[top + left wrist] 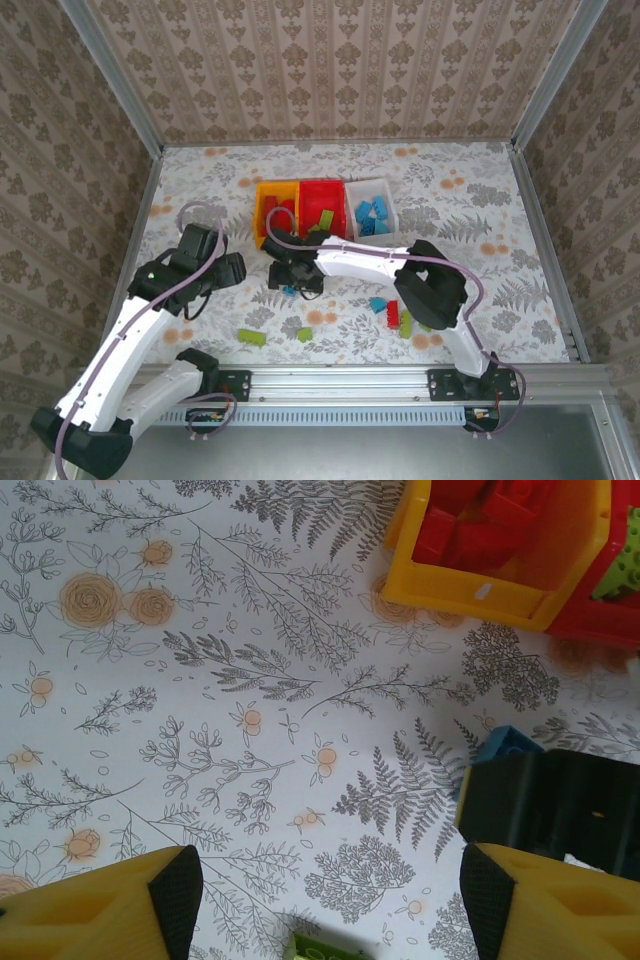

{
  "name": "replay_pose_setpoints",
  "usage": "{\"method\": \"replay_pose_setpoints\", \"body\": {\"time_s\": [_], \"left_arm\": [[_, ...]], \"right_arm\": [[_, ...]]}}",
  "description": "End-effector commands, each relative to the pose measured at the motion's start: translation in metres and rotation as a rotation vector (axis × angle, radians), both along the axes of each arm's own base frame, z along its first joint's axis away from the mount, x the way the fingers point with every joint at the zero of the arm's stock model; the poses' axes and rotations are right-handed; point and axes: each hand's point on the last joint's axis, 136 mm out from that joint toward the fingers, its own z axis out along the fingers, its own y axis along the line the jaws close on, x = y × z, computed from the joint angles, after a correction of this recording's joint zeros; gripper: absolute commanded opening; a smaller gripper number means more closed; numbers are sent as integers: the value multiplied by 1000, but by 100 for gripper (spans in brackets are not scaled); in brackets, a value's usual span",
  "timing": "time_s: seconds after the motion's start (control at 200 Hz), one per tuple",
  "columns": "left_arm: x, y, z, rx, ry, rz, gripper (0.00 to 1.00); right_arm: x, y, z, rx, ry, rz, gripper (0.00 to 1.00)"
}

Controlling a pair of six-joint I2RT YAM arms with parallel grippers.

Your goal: Sort the legos into containers by color

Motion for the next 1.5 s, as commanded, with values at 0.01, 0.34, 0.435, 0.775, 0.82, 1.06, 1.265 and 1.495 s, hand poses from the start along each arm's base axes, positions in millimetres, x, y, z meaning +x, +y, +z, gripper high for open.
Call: {"method": "replay_pose_setpoints", "body": {"time_s": [0.01,0.34,0.435,0.775,0.82,1.06,1.265,1.495], "left_arm": [[-10,2,-4,11,27,-30,71],[-14,3,3,12,8,-58,71],[-12,-4,1,-12,6,-83,70],[14,-92,5,-296,-38,-312,68],[19,-103,6,-299,-43,-341,68],[45,-171,11,-250,-63,-463,68],[59,-231,10,-200,-72,-570,68],[68,-261,-7,-168,-36,-603,68]], "right_arm": [[-6,-20,-17,-143,63,-83,78],[4,-14,-26,-193,48,-94,43],[9,-16,-21,-192,19,-73,29],[29,-73,45,-167,-216,48,12],[32,-90,55,-163,-233,42,12],[74,-162,88,-83,-291,26,20],[140,-190,78,-20,-224,29,22],[189,-213,51,-48,-138,-22,29]]}}
